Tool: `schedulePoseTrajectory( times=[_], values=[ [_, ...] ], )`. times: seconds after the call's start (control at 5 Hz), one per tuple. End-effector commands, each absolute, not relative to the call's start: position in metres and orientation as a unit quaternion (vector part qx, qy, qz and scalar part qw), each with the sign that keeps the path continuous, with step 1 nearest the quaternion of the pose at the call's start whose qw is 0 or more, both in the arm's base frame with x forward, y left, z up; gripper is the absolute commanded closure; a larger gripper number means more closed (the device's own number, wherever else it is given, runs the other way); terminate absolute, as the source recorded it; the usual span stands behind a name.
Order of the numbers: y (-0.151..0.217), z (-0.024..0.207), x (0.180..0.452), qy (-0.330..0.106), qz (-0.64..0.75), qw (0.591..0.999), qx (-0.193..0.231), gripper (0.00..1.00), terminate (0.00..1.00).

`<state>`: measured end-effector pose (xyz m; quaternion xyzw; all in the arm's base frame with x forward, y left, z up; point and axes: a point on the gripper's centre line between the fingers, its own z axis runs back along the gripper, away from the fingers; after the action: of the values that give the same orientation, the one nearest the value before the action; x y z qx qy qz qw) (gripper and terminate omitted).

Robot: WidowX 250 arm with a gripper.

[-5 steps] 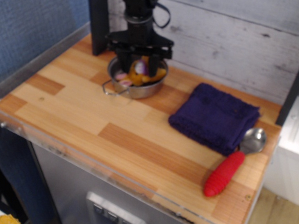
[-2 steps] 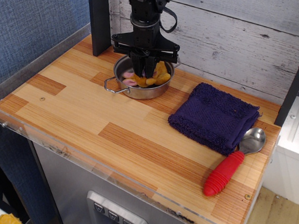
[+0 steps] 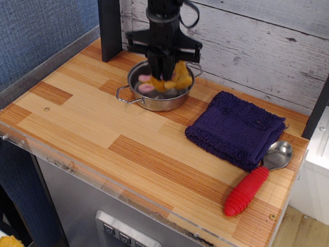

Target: Remove the yellow object from silver pot and place it in blue cloth.

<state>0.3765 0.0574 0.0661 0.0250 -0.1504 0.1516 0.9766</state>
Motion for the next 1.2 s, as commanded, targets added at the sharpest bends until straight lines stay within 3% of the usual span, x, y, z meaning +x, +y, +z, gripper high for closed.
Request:
schedulePoseTrajectory(
  times=[0.0, 0.2, 0.6, 1.0],
  values=[
    [0.058, 0.134, 0.374, -0.220, 0.162, 0.961, 0.031, 1.00, 0.00],
    [0.039, 0.147, 0.375, -0.231, 0.138, 0.963, 0.026, 1.00, 0.00],
    [-0.033, 0.148, 0.371, -0.232, 0.045, 0.972, -0.015, 1.00, 0.00],
    [-0.072, 0.125, 0.357, -0.205, -0.006, 0.978, -0.034, 1.00, 0.00]
  ],
)
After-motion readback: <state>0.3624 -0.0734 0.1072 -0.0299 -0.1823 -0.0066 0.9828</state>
